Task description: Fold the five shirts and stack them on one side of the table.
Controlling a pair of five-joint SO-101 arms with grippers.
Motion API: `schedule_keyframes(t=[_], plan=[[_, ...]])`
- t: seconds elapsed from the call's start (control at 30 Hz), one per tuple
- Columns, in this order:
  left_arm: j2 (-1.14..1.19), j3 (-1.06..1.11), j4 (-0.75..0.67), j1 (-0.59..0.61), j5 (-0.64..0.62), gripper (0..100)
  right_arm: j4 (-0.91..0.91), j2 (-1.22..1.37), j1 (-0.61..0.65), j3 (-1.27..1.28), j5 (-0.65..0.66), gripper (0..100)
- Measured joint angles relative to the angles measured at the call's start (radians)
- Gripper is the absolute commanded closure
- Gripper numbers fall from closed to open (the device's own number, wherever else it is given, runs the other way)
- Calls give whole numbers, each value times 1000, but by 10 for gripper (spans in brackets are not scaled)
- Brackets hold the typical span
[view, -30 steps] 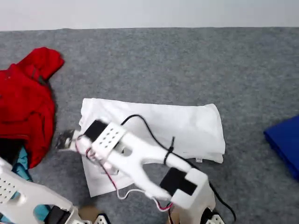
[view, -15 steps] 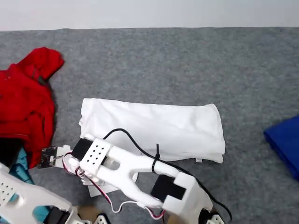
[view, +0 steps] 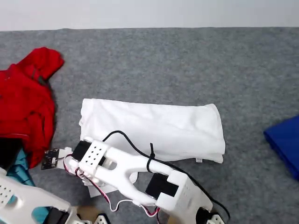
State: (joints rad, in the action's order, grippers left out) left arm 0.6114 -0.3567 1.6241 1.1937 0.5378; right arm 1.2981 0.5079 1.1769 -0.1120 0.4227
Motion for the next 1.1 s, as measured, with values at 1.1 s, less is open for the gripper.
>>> schedule_keyframes(t=[1.1], plan=[[0, 0, 11, 0, 0, 996, 255, 2, 126, -201, 35, 987]])
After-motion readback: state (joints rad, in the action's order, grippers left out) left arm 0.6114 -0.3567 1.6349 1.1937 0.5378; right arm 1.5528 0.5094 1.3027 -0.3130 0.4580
